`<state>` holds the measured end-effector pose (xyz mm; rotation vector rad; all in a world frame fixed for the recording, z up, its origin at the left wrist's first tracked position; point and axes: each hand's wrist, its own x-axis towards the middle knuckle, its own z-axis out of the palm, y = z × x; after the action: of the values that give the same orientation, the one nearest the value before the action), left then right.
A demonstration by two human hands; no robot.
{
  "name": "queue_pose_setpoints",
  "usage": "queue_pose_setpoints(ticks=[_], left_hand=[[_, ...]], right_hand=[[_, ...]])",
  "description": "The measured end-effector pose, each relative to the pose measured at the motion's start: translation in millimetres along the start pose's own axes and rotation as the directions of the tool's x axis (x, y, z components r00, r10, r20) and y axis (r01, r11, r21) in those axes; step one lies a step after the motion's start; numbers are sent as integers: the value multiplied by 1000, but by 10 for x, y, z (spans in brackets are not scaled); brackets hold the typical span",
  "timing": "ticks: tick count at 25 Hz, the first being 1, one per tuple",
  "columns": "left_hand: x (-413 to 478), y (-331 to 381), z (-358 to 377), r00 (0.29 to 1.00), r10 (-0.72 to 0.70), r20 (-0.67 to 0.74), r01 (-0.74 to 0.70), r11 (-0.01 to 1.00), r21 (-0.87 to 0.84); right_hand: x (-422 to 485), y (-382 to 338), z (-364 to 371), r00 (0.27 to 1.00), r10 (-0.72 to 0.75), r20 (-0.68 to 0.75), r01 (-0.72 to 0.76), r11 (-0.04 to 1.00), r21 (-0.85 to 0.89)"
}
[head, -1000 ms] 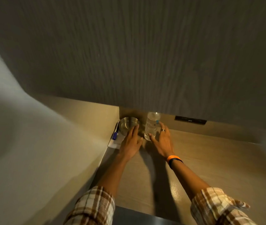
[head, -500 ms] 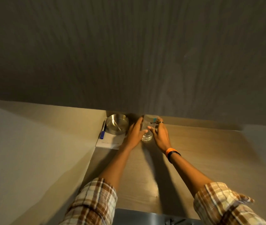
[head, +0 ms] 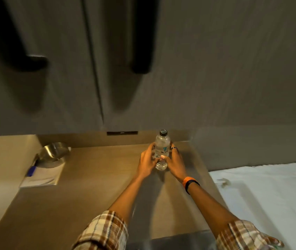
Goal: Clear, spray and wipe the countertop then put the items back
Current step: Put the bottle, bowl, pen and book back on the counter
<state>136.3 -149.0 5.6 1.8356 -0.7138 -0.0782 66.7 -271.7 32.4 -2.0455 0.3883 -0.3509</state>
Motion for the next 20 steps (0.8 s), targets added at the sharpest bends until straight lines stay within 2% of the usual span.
queue_pose_setpoints(ticks=[3,8,11,15,20], left_hand=[[219,188,505,997,-64,-43,62,997,-38],[588,253,954,990,-117,-78,114,993,-44],[667,234,1072,991,-108,-78,112,993,45],[700,170,1136,985,-124,-122,127,992,18],[617,198,1127,990,-97,-98,105,991,83]], right_hand=[[229,269,-460,999,-5,48,2,998,61],[601,633,-853,999,-17,29,16,999,36],[723,765,-920,998,3,60,-6,999,39],[781,819,-852,998,23,63,-27,997,66],[688,849,-830,998,55,-9,-54,997,49]])
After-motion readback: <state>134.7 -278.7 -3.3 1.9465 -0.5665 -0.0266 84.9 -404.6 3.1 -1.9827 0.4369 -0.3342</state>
